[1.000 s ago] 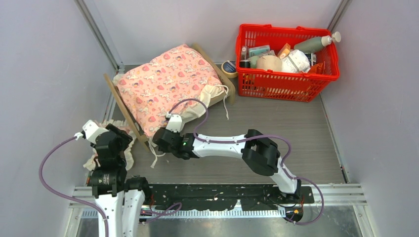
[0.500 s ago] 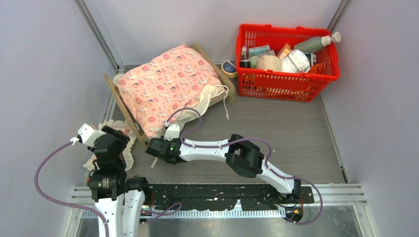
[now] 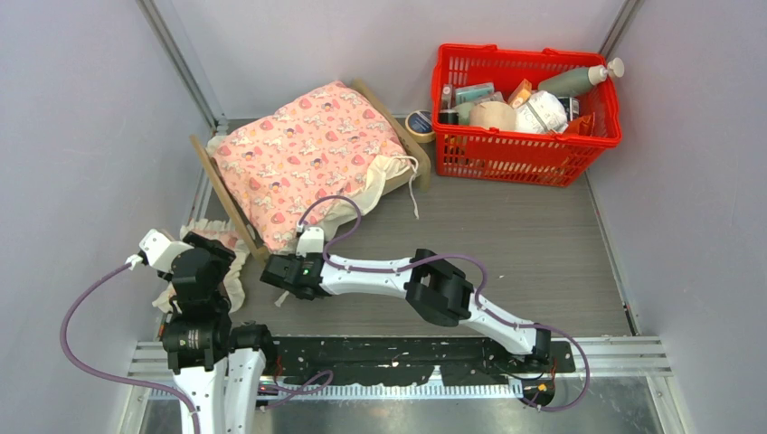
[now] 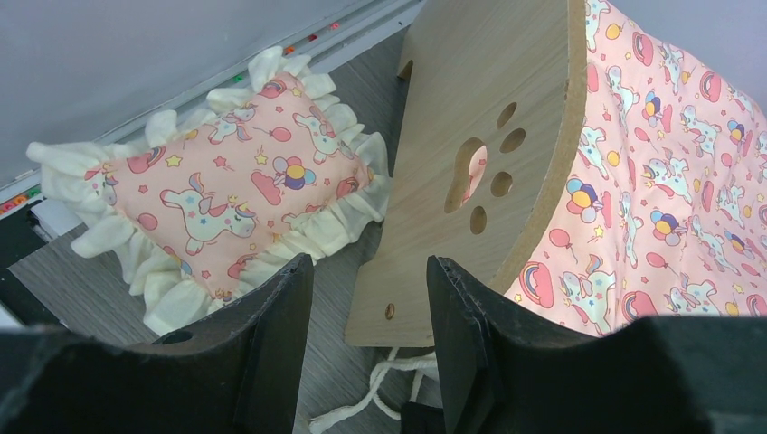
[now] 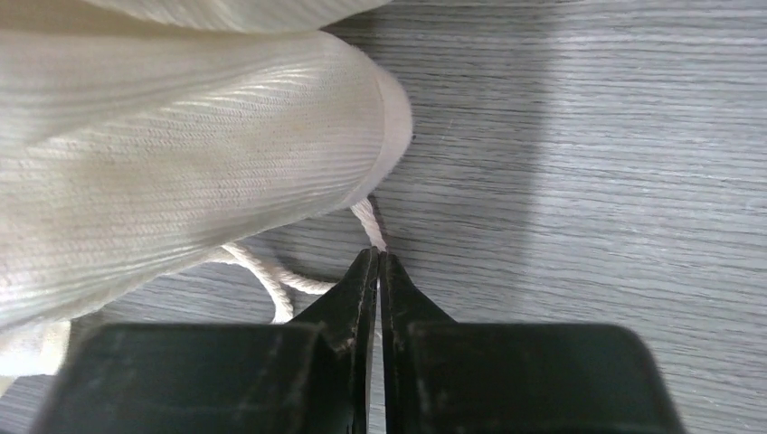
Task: Set up the pet bed
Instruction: Tie the ropes to the bed frame.
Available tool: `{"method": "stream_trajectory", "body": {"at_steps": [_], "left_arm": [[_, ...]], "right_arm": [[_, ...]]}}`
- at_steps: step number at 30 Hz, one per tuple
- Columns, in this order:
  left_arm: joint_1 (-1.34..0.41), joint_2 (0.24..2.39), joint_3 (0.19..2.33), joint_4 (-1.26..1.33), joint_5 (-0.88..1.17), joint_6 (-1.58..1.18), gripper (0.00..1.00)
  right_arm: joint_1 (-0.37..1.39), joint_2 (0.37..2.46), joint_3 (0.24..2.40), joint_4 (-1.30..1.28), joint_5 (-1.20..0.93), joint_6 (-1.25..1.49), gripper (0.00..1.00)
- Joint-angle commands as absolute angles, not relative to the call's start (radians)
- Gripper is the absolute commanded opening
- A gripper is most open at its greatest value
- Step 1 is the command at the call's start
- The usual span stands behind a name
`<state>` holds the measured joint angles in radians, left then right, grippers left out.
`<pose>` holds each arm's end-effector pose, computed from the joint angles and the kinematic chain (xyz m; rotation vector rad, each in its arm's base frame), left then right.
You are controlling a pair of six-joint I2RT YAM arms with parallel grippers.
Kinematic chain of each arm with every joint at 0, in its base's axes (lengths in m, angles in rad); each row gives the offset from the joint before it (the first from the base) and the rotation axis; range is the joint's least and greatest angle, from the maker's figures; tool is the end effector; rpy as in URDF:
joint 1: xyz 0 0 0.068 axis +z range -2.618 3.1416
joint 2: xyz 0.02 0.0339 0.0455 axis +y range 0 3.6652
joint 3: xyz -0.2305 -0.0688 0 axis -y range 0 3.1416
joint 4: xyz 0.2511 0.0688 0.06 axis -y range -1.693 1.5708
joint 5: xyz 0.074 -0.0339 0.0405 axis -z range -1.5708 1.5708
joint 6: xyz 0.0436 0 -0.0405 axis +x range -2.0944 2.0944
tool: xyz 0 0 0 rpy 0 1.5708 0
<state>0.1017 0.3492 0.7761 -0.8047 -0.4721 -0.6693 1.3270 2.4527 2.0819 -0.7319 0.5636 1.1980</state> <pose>0.1094 0.0311 0.3093 -0.9922 1.6277 0.0767 0.1442 0.4832 0.1260 0.0108 2.4552 0.3413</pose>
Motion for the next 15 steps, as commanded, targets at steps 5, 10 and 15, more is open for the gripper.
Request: {"method": "stream_trajectory", "body": {"at_steps": [5,10,15], "left_arm": [[0.11,0.35,0.795,-0.772,-0.494,-0.657,0.53],[0.11,0.323,0.755,-0.777,-0.468,-0.647,0.53],[0.11,0.316,0.749,-0.774,-0.477,-0.641,0.53]], "right_arm": [[1.332,2.379,1.904,-0.549,0.619,0.99,0.05],[1.339,2.24,1.624,-0.076,0.57,0.683,0.05],[1.358,2.152,1.444,0.247,0.586,0.511,0.05]]}}
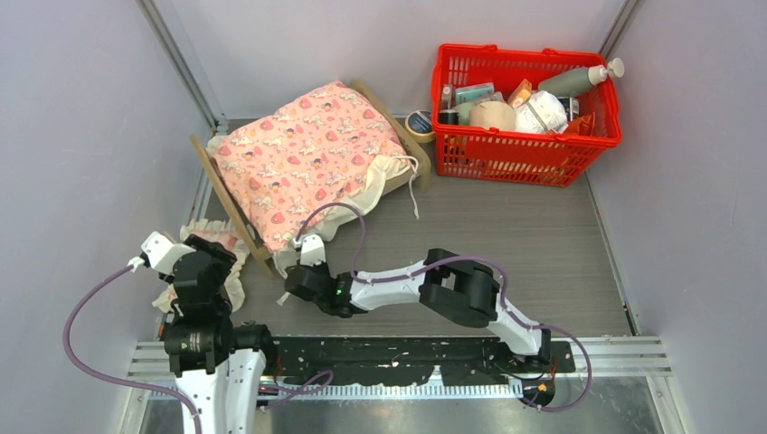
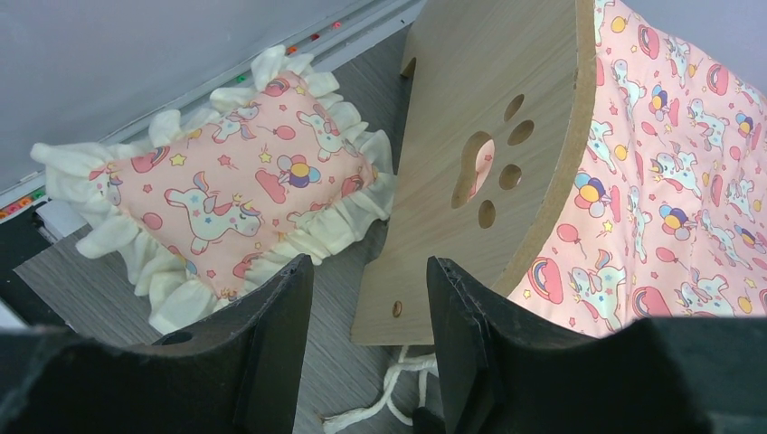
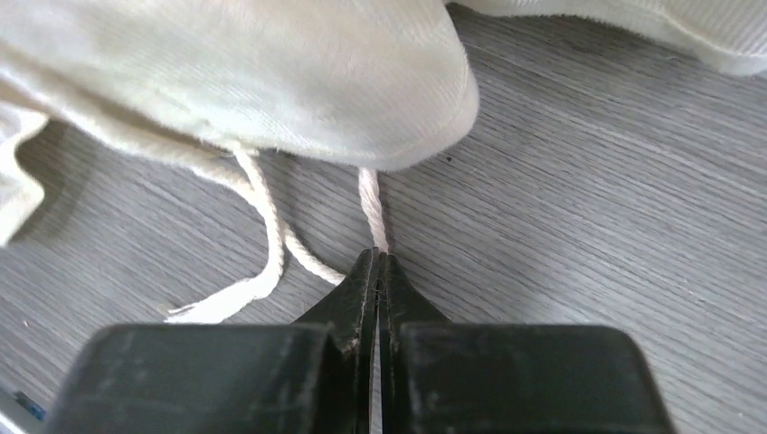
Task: Set up the pet bed
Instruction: Tie the ropes to the bed frame.
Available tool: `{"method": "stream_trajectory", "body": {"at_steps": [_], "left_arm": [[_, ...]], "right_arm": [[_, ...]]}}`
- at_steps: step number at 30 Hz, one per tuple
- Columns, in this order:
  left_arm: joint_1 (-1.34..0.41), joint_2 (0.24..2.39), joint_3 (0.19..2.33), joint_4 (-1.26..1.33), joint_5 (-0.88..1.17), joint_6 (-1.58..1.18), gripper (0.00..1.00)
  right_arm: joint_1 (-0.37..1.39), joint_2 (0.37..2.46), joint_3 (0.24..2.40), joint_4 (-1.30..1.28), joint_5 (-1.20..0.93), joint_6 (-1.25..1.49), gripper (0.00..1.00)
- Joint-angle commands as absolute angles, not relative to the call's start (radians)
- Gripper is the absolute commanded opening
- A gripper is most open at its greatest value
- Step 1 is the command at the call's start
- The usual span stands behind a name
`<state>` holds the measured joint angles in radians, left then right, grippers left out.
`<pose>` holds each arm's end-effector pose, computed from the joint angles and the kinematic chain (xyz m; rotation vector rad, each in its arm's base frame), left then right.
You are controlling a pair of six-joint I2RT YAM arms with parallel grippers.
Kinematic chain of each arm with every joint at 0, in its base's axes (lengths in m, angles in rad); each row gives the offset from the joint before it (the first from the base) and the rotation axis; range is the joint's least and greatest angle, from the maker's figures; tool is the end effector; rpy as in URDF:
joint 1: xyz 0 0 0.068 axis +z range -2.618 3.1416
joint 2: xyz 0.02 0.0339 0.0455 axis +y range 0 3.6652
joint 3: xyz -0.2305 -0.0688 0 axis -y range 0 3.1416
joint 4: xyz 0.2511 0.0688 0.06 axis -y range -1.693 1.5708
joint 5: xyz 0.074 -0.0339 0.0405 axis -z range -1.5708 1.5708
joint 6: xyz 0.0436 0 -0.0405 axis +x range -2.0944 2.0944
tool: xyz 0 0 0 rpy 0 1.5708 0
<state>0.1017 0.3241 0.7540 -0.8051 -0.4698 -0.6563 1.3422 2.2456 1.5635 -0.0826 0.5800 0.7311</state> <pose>0.1072 0.0308 0.3047 -0.9801 1.6330 0.0823 0.1312 0.4586 0.1053 -0.3969 2.1939 0.4757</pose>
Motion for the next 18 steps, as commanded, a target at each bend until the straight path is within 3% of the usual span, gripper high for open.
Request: {"method": "stream_trajectory", "body": {"at_steps": [1,7,18], "left_arm": [[0.11,0.318,0.747,-0.771,-0.477,-0.643,0.53],[0.11,0.338,0.703,-0.74,-0.474,-0.641,0.53],[0.11,0.355,0.673,-0.724,-0.4,-0.617,0.53]], "right_arm": [[1.364,2.143,1.418,0.294,0.582,0.475,0.05],[1.402,2.09,1.262,0.622,0.541,0.337,0.05],[1.436,2.085,1.231,0.784,0.575,0.178,0.05]]}}
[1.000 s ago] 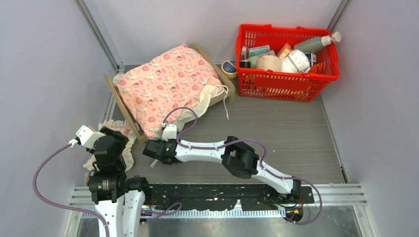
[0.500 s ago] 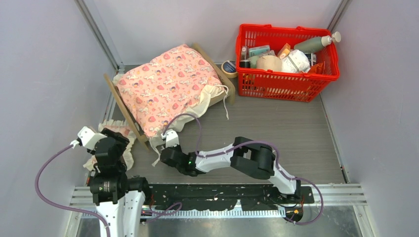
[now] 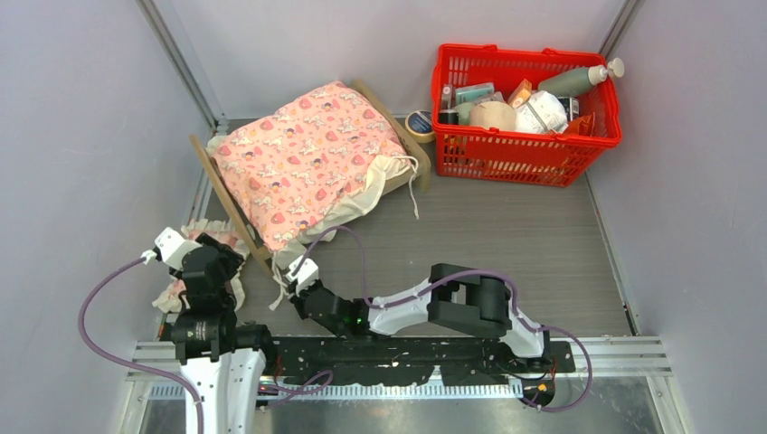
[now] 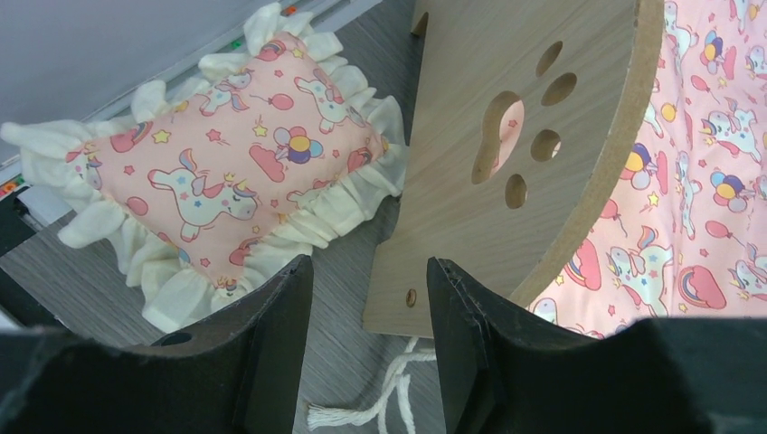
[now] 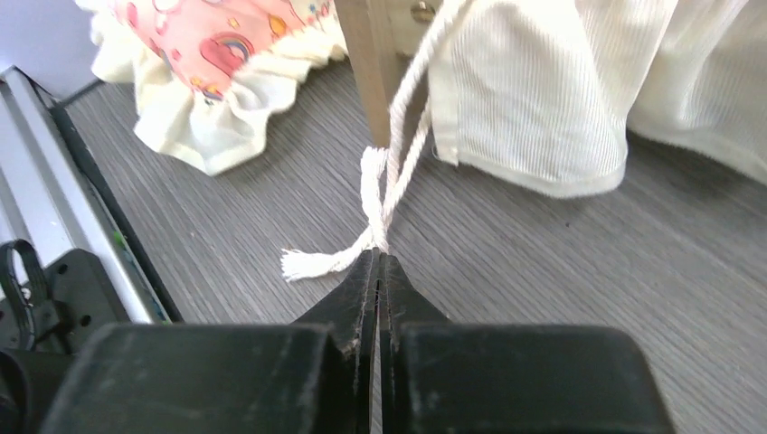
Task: Set up the pet bed
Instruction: Tie the ropes to the bed frame.
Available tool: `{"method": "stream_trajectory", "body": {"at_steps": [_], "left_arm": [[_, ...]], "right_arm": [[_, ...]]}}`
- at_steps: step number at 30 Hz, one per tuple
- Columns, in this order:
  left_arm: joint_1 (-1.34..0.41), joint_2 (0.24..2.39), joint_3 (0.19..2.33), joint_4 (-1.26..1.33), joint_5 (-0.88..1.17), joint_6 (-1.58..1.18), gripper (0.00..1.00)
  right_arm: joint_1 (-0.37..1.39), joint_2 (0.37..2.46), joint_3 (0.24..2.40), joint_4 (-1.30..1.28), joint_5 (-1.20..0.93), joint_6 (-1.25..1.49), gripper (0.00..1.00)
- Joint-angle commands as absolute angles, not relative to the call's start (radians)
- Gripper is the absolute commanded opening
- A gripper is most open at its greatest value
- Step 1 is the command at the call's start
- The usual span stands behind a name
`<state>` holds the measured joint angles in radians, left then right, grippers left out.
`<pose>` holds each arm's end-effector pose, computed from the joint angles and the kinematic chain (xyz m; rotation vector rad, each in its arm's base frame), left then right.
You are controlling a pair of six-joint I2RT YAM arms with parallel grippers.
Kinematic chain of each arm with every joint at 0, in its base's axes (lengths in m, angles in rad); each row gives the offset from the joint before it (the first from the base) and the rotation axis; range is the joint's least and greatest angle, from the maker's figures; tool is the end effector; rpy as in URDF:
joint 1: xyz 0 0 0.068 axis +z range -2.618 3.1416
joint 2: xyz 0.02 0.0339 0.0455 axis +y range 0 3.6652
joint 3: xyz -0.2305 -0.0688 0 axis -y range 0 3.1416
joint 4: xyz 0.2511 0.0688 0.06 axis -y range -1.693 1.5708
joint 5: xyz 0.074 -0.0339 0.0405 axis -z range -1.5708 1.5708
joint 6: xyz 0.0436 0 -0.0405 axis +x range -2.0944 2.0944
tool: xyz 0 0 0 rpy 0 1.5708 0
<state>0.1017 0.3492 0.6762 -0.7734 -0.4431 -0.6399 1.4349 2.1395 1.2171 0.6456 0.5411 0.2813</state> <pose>0.1217 0.0312 0.2809 -0.9661 1.7200 0.0970 0.0833 0.4435 0.1134 -0.6754 1.7400 0.7129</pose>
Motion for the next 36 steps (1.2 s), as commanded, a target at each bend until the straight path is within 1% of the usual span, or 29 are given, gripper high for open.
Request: {"method": "stream_trajectory", "body": {"at_steps": [1,11,19,29,36], "left_arm": [[0.11,0.352,0.67,-0.727,-0.387,-0.616,0.53],[0.111,0.347,0.649,-0.763,-0.286,-0.635,0.54],[0.11,0.36,0.662,-0.768,-0.317,-0.631,0.53],[0.11,0.38,0.684,-0.768,-0.336,-0.624,0.53],[0.11,0.376,0.696,-0.778,-0.339,-0.626,0.53]], "right_arm": [[1.435,2.092,1.237,0.801,0.574,0.168,0.05],[1.387,2.119,1.247,0.811,0.534,0.155,0.05],[1.342,2.111,1.232,0.798,0.488,0.182,0.05],[1.342,2.125,1.216,0.803,0.455,0.227,0.05],[1.343,2.14,1.264,0.689,0.544,0.314,0.05]]}}
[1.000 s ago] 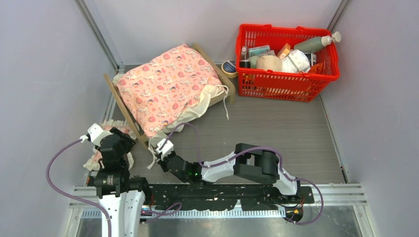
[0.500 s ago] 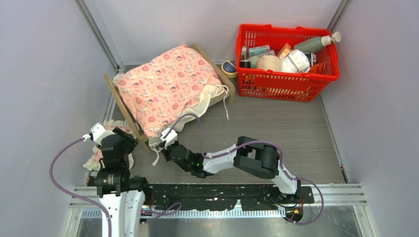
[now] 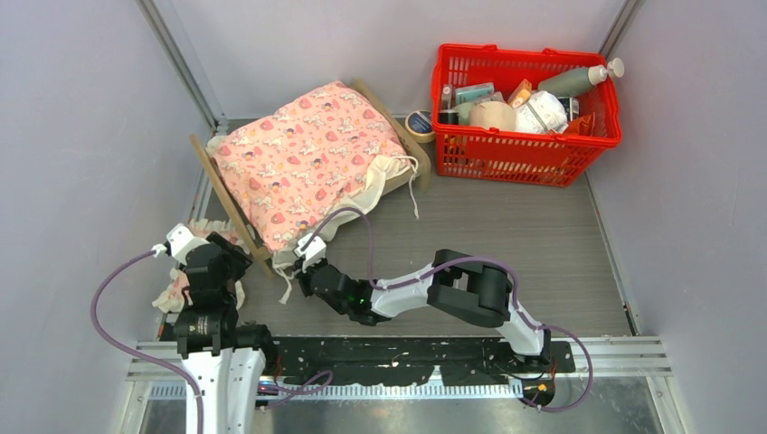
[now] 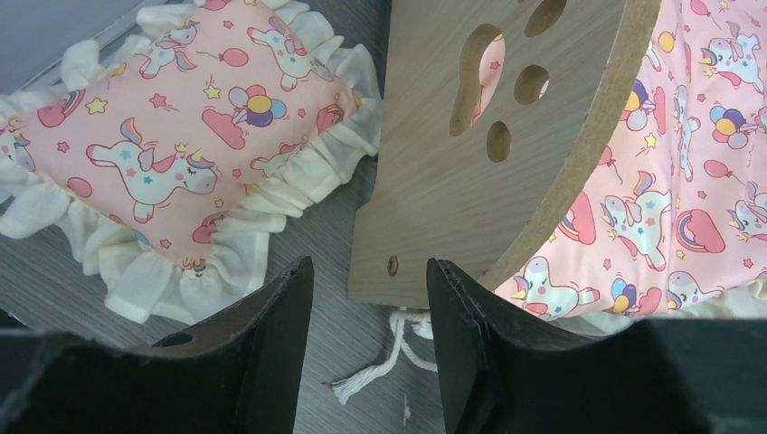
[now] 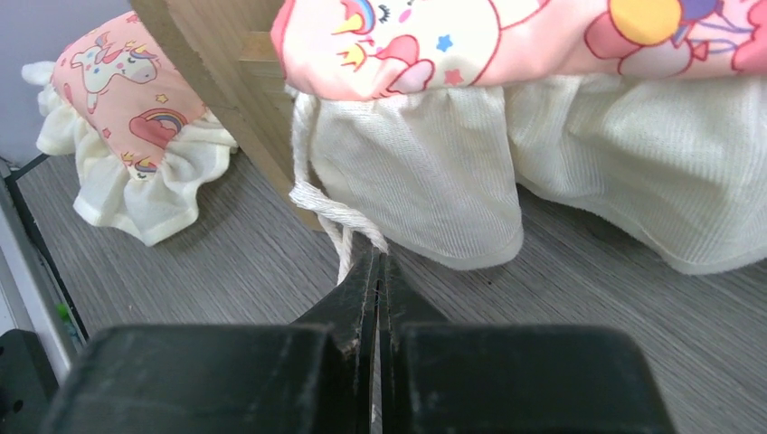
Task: Set up the pet bed
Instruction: Tie the ropes to the bed frame.
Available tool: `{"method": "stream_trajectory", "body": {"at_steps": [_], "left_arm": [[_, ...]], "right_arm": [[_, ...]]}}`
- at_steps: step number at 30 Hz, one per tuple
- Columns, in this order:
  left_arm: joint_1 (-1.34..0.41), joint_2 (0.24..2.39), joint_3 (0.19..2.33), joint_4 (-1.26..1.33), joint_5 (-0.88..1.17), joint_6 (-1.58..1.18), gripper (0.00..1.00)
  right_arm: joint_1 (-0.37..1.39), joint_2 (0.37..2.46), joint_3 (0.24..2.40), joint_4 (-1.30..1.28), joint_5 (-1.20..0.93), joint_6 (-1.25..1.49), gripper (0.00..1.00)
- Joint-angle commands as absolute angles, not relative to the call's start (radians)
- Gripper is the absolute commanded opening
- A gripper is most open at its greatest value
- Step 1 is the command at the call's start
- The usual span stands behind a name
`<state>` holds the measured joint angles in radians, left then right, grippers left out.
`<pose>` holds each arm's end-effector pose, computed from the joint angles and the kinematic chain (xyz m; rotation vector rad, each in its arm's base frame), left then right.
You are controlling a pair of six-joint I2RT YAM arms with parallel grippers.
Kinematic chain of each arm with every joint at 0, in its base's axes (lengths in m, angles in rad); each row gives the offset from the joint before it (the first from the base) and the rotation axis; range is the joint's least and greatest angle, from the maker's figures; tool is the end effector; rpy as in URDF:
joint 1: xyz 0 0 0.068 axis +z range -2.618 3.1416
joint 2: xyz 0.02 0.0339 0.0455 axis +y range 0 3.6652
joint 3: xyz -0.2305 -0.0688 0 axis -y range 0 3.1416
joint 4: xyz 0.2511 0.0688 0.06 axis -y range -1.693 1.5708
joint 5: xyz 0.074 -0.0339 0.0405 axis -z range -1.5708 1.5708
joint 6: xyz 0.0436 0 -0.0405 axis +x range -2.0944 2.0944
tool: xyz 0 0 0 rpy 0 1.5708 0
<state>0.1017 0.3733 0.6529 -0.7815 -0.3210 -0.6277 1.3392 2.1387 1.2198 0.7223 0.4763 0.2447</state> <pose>0.1292 0.0270 0.2690 -0.9082 1.8321 0.0050 0.1238 0.4379 0.1226 -0.6195 1.6937 0.7312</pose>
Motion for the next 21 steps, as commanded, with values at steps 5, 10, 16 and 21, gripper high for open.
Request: {"method": "stream_trajectory", "body": {"at_steps": [5,10,16,21], "left_arm": [[0.11,0.371,0.692,-0.781,-0.347,-0.64,0.53],[0.11,0.373,0.691,-0.781,-0.341,-0.654,0.53],[0.11,0.372,0.69,-0.781,-0.341,-0.655,0.52],[0.11,0.36,0.675,-0.782,-0.342,-0.663,0.52]], "right_arm": [[1.349,2.14,1.266,0.653,0.585,0.36,0.05],[1.353,2.151,1.283,0.657,0.558,0.36,0.05],[1.352,2.211,1.35,0.692,0.405,0.31,0.05],[1.344,2.217,1.368,0.706,0.378,0.284,0.05]]}}
